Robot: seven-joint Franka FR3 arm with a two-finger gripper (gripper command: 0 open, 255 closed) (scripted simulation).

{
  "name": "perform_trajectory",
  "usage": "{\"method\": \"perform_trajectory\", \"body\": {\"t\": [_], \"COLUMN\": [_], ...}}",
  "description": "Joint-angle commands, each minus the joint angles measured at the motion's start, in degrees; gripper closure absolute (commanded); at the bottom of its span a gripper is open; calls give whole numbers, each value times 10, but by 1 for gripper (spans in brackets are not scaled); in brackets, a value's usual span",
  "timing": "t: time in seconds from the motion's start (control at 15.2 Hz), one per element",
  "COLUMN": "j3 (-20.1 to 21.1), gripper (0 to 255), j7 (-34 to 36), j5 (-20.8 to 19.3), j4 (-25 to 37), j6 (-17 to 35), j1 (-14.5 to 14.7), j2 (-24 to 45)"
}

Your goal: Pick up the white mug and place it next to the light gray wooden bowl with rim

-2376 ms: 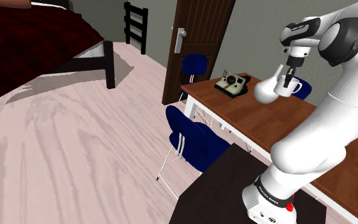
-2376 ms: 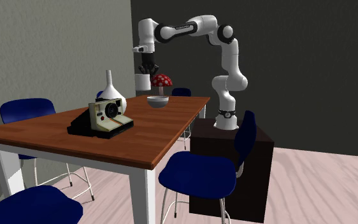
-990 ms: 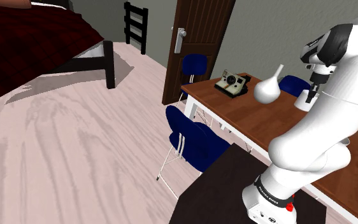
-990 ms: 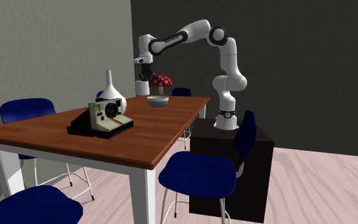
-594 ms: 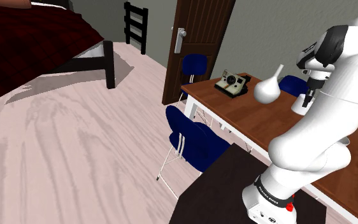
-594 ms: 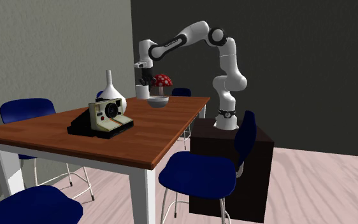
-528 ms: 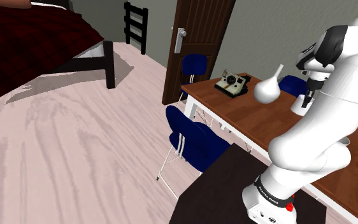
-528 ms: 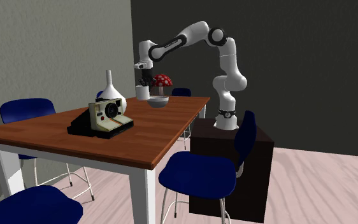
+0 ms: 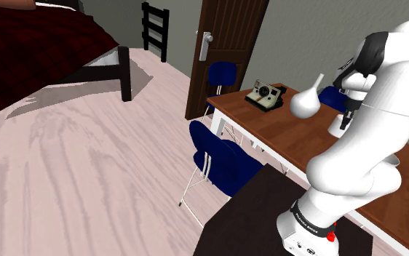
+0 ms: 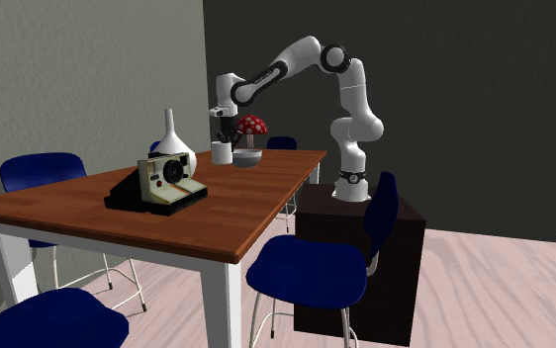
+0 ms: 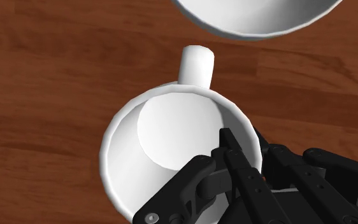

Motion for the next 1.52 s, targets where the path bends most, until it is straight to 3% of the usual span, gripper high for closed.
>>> {"method": "perform_trajectory", "body": {"t": [0.0,0.33,0.79,0.86,1.19,1.45], "j3": [2,8,8,8,8,0], "gripper": [255,255,255,0,0,0], "j7": [0,-6,-6,-6,-6,13], "j5": [4,19,19,19,19,-9], "j4": [-10,-26,-26,-26,-26,8], "j6": [15,48,48,48,48,-19], "j1": [-1,-8,-8,-8,-8,11], "j2": [6,27,27,27,27,-12]}}
